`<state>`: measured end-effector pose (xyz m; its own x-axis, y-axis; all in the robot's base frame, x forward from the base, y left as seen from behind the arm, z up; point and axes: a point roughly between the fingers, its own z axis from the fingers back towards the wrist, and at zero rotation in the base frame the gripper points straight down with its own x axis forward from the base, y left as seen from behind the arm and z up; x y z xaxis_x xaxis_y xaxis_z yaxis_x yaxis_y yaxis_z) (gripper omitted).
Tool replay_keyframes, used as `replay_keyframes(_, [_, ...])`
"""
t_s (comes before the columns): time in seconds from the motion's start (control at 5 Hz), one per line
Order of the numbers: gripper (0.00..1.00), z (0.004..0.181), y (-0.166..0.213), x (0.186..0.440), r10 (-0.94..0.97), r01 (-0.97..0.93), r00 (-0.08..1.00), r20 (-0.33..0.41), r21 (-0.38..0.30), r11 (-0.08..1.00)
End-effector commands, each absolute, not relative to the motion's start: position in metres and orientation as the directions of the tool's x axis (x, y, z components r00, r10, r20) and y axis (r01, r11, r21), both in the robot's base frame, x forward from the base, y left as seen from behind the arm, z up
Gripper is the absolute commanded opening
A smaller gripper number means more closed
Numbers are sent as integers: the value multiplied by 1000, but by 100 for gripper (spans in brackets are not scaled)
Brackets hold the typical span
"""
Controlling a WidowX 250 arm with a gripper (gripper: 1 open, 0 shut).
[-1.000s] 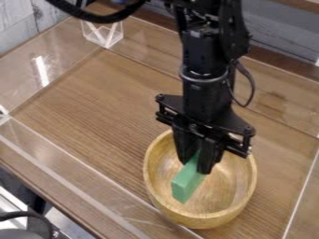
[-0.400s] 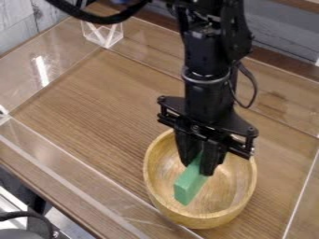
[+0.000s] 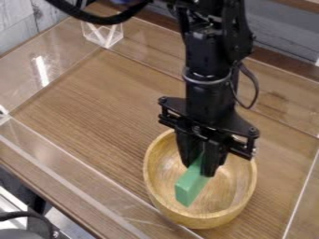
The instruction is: Put the green block in the brown bowl
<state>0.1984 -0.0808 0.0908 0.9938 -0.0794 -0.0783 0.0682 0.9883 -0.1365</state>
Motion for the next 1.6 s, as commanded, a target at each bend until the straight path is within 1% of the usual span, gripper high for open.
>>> replay_keyframes(0.0, [0,104,-86,205,-93,90,996,-15,-151,984])
replay_keyframes(0.4, [0,105,-87,203,-99,96,995,-15,-154,983])
replay_keyframes(0.6, [100,105,-88,202,-103,100,995,-14,-156,983])
replay_keyframes(1.4, [100,107,-90,201,-114,112,993,-2,-170,979])
